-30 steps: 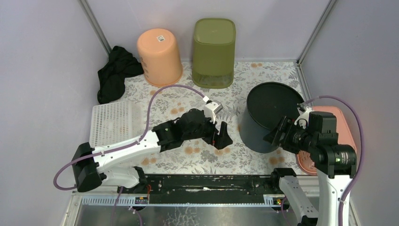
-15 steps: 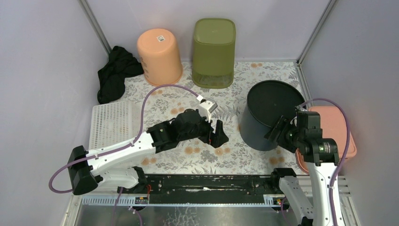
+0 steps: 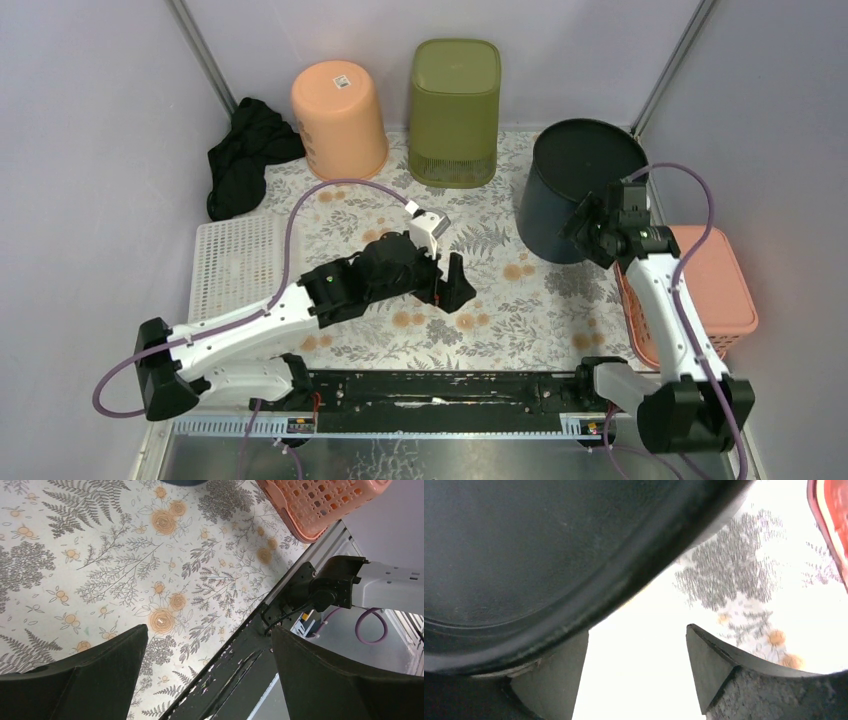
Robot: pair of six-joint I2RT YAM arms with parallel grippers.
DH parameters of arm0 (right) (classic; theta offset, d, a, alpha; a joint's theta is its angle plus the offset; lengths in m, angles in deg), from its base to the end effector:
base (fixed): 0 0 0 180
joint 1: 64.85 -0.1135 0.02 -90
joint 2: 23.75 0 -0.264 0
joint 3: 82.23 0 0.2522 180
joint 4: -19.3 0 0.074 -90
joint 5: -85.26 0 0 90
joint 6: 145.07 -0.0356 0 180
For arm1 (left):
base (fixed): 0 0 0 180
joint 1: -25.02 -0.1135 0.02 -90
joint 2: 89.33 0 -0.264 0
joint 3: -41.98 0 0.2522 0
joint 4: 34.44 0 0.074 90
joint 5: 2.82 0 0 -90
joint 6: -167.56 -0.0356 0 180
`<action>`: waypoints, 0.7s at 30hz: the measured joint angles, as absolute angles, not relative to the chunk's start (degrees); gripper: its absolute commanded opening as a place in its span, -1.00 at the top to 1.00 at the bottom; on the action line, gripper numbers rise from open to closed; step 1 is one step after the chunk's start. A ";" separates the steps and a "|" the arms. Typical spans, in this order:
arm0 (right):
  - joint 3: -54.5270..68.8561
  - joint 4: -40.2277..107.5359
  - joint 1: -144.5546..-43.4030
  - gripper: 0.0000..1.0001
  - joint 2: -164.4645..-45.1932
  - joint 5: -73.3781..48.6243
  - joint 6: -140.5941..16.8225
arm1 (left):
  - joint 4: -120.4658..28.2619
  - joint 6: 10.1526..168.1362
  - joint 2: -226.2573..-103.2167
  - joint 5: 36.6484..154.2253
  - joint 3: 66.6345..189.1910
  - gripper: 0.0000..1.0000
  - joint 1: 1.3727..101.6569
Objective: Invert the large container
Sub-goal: Move the container to the corner of the board.
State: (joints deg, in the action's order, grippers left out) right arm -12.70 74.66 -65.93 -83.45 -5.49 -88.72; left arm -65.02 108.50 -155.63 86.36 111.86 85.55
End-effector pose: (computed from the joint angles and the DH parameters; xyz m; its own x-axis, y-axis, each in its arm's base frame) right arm 0.2120 0.0045 0.3063 -0.6095 0.5427 -0.5780 0.3720 0.8395 0.3960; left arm 0.1300 -0.2289 0.3212 -0.6359 0.0804 -0.7676 0.6264 0.6347 -0.4525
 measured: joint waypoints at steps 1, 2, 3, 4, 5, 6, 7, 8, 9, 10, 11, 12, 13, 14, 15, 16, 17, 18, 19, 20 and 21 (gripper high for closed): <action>-12.11 73.33 -65.91 -0.60 -85.37 -5.01 -89.09 | -65.42 108.50 -155.09 86.09 111.84 -1.00 85.50; -11.26 72.08 -65.91 -0.61 -87.30 -4.33 -89.40 | -65.77 108.55 -154.54 85.88 111.84 -1.00 85.42; -10.04 70.93 -65.91 -0.62 -89.50 -3.72 -89.66 | -66.10 108.61 -153.93 85.55 111.86 -1.00 85.35; -8.92 69.83 -65.91 -0.62 -91.58 -3.28 -89.79 | -66.25 108.72 -153.47 85.33 111.84 -1.00 85.33; -7.81 69.00 -65.91 -0.62 -93.46 -2.80 -89.92 | -66.55 108.77 -152.92 85.09 111.84 -1.00 85.33; -6.43 68.19 -65.91 -0.62 -95.65 -2.45 -90.03 | -66.99 108.85 -152.29 84.76 111.84 -1.00 85.33; -5.01 67.23 -65.87 -0.63 -97.85 -2.21 -90.12 | -67.36 108.94 -151.77 84.52 111.84 -1.00 85.33; -3.46 66.03 -65.78 -0.63 -100.26 -2.10 -90.16 | -67.82 108.98 -151.13 84.21 111.80 -1.00 85.33; -2.30 65.02 -65.67 -0.64 -102.09 -1.99 -90.16 | -68.15 109.01 -150.56 83.95 111.73 -1.00 85.33; -0.92 64.17 -65.54 -0.64 -104.02 -1.91 -90.16 | -68.63 109.07 -149.84 83.62 111.51 -1.00 85.33; 0.33 63.34 -65.34 -0.64 -105.81 -1.86 -90.12 | -69.05 109.16 -149.03 83.30 111.21 -1.00 85.33; 1.68 62.38 -65.02 -0.66 -107.69 -1.88 -90.05 | -69.37 109.20 -148.46 83.10 111.01 -1.00 85.33; 2.88 61.46 -64.56 -0.66 -109.46 -1.97 -89.92 | -69.94 109.27 -147.79 82.82 110.83 -1.00 85.33; 3.63 60.65 -64.12 -0.67 -110.64 -2.15 -89.83 | -70.29 109.38 -147.26 82.57 110.75 -1.00 85.33; 4.48 59.95 -63.49 -0.69 -111.93 -2.50 -89.66 | -70.77 109.42 -146.67 82.14 110.62 -1.00 85.33; 5.16 59.25 -62.87 -0.71 -112.98 -2.87 -89.46 | -71.19 109.46 -146.24 81.83 110.59 -1.00 85.33; 6.12 58.71 -62.04 -0.72 -114.20 -3.44 -89.20 | -71.65 109.53 -145.80 81.44 110.57 -1.00 85.33; 7.08 57.90 -61.06 -0.75 -115.51 -4.09 -88.89 | -72.08 109.57 -145.45 81.07 110.57 -1.00 85.33; 8.06 57.42 -60.08 -0.81 -116.74 -4.46 -88.50 | -72.48 109.60 -145.16 80.65 110.57 -1.00 85.33; 8.67 57.29 -59.40 -0.88 -117.55 -4.64 -88.41 | -72.67 109.62 -144.95 80.37 110.57 -1.00 85.33; 9.44 57.07 -58.50 -1.00 -118.57 -5.03 -88.33 | -72.76 109.62 -144.77 79.95 110.57 -1.00 85.33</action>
State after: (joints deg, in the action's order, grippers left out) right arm 9.44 57.07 -58.50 -118.57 -5.03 -88.33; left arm -72.76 109.62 -144.77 79.95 110.57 85.33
